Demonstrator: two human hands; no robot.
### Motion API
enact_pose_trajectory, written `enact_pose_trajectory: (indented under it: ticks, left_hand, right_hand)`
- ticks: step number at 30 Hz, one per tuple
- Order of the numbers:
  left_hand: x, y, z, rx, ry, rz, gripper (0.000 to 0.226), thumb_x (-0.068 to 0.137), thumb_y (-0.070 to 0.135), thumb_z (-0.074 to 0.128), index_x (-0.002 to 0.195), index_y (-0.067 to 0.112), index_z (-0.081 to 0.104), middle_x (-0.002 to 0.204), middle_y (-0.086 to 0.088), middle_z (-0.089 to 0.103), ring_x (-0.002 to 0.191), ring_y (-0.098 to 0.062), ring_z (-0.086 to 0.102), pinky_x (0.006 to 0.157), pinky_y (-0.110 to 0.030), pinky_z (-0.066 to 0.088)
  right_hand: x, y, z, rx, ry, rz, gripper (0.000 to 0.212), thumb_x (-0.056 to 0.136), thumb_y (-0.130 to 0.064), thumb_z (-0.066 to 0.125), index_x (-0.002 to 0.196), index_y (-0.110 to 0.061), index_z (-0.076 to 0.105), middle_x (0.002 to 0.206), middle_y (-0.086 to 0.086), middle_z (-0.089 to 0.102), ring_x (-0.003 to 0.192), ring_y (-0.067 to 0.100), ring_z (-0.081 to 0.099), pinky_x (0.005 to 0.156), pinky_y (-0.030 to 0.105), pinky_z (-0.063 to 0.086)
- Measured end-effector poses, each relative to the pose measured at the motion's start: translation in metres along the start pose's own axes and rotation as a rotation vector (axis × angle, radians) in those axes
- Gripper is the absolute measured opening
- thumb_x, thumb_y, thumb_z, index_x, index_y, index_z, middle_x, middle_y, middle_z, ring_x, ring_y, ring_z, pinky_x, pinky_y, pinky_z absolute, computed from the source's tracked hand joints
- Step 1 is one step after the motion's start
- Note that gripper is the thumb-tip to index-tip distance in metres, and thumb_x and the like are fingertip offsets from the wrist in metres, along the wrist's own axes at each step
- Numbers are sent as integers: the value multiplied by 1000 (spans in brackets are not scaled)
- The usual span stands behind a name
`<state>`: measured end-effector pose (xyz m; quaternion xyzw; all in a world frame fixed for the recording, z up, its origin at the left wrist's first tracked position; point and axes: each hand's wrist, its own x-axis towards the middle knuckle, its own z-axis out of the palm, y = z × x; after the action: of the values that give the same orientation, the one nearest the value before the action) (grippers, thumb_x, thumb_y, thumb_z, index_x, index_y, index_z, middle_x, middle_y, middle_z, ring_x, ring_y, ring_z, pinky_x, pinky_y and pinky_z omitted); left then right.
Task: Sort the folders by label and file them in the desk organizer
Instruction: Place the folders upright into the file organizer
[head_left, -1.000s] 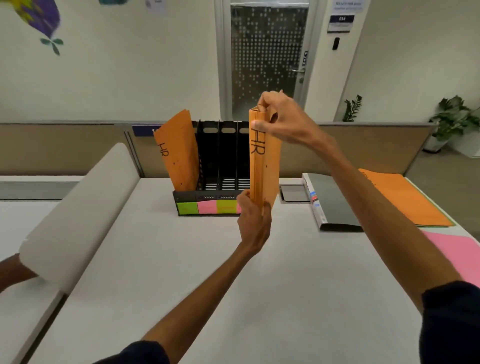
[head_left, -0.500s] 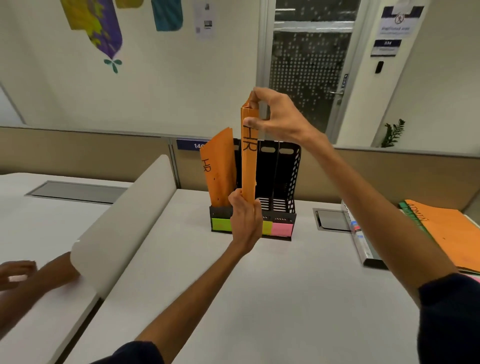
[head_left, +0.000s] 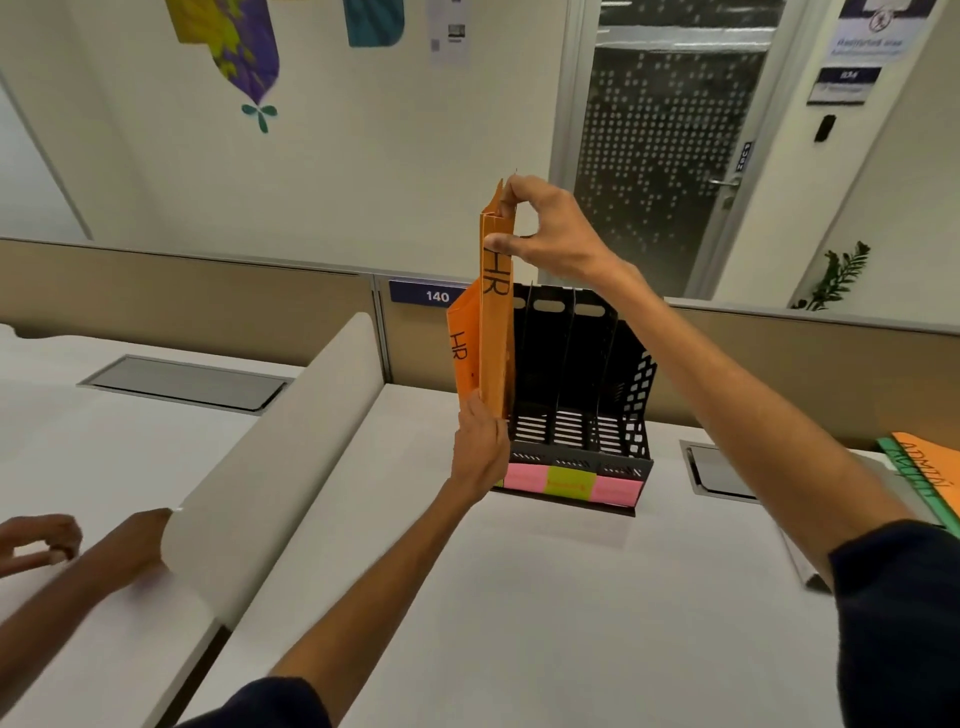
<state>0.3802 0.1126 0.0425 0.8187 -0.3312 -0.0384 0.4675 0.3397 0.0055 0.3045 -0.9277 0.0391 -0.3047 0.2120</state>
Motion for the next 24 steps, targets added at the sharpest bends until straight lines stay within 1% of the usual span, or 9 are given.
enact_pose_trajectory:
  ticks: [2, 3, 5, 7, 11, 14, 17, 22, 24]
  left_hand:
    - [8, -13, -4, -16, -127, 44, 55, 100, 46, 31, 147, 17, 25, 138, -8, 47, 115, -23, 57, 99, -50, 51]
    - [13, -22, -7, 23, -175, 58, 51, 101, 45, 30, 145, 19, 29, 136, -4, 49, 112, -19, 59, 99, -49, 51]
    - [23, -40, -8, 201, -222, 96, 45, 103, 40, 30, 143, 19, 37, 140, -7, 48, 118, -23, 56, 103, -45, 49]
    - [32, -54, -8, 297, -265, 78, 41, 105, 35, 30, 139, 18, 45, 141, -9, 48, 123, -27, 51, 103, -44, 47]
    - [44, -74, -4, 403, -355, -2, 37, 106, 34, 30, 124, 17, 57, 123, -10, 60, 115, -27, 52, 92, -43, 50]
    - [49, -77, 0, 348, -310, -37, 40, 102, 44, 38, 118, 16, 61, 114, -8, 65, 103, -26, 61, 88, -41, 53]
    - [54, -77, 5, 293, -262, -102, 48, 97, 52, 46, 122, 13, 60, 117, -6, 67, 99, -26, 66, 87, -36, 52]
    - [60, -81, 12, 280, -156, -137, 44, 96, 47, 52, 116, 11, 66, 114, -7, 70, 96, -25, 68, 87, -33, 52]
    - [62, -81, 13, 271, -128, -157, 41, 94, 45, 57, 114, 11, 68, 112, -7, 72, 93, -24, 69, 87, -34, 52]
  right_hand:
    - [6, 12, 11, -2, -6, 1, 29, 84, -27, 73, 93, -16, 48, 109, 12, 61, 104, 21, 56, 92, 23, 40]
    - [9, 18, 16, 2, -5, 3, 30, 83, -27, 74, 92, -16, 48, 108, 12, 60, 102, 19, 55, 90, 21, 40]
    - [14, 31, 26, 11, 8, 7, 30, 82, -28, 75, 90, -16, 48, 106, 11, 60, 98, 16, 53, 83, 14, 38]
    - [19, 43, 33, 26, 40, 10, 31, 82, -29, 75, 89, -17, 48, 104, 9, 60, 97, 17, 54, 80, 10, 36]
    - [33, 62, 40, 32, 73, 29, 31, 80, -34, 75, 91, -19, 51, 105, 6, 59, 102, 20, 55, 81, 8, 35]
    - [39, 76, 42, 16, 108, 41, 33, 80, -38, 74, 94, -16, 54, 106, 5, 58, 102, 18, 55, 80, 7, 35]
    - [39, 82, 48, 14, 134, 32, 34, 80, -40, 73, 96, -16, 55, 106, 5, 57, 100, 14, 53, 79, 6, 35]
    - [35, 79, 60, 20, 150, 36, 34, 81, -37, 74, 98, -13, 56, 108, 5, 56, 98, 9, 51, 76, 5, 37]
    - [31, 79, 69, 11, 118, 20, 30, 82, -35, 74, 95, -16, 54, 109, 6, 54, 98, 8, 50, 80, 10, 43]
